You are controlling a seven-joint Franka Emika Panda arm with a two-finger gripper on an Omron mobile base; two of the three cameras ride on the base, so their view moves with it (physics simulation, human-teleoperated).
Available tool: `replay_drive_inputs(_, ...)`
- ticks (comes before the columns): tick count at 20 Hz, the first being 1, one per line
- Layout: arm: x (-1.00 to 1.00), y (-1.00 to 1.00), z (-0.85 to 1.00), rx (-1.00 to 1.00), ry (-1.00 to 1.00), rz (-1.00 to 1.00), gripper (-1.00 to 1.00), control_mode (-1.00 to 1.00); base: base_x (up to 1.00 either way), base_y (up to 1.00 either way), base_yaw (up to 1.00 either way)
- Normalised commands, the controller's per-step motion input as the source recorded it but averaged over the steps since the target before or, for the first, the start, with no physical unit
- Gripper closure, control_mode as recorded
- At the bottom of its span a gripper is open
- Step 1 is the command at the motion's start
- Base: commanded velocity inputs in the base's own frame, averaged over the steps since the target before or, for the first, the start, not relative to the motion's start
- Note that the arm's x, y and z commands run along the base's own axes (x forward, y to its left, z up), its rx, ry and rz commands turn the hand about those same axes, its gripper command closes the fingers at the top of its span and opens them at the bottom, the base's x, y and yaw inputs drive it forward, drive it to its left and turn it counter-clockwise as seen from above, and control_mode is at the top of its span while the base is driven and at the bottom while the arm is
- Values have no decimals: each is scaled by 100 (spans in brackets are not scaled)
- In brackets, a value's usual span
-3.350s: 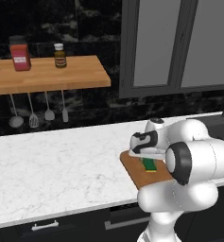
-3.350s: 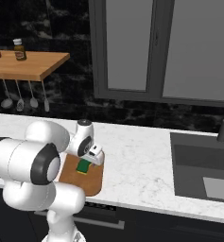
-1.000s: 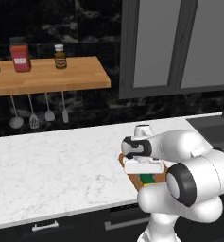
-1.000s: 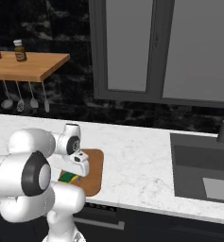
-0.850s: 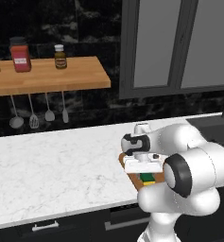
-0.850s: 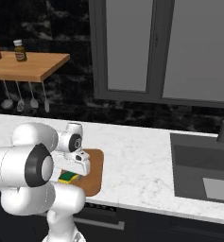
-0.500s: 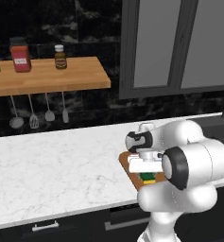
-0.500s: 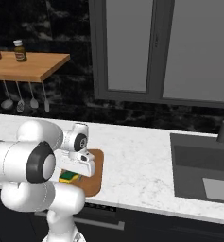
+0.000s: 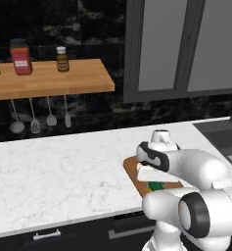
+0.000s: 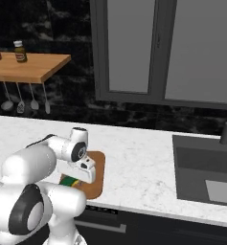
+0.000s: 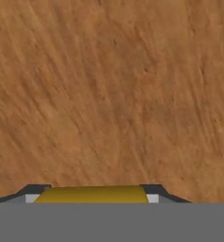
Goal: Pick up the sponge from the counter and clean the cutting board by briefly scrubbing or pressing down on the cutting board. Once finished, release the sponge.
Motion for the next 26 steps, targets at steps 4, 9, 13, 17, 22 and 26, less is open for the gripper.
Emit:
replay_drive_inputs(4,-65,-6,-21,-4,-38,0,100,-100,0,0,0)
replay_drive_inputs(9,-55,-31,-42,-3,-31,0,100,-100,0,0,0)
replay_drive_inputs(13,-58,-31,-84,-2,-18,0,100,-100,0,0,0)
replay_drive_inputs(17,10,9,-27,-2,-19,0,100,-100,0,0,0)
replay_drive_inputs(22,36,9,-1,0,-12,0,100,-100,0,0,0)
replay_drive_inputs(26,29,26,7,0,-13,0,100,-100,0,0,0)
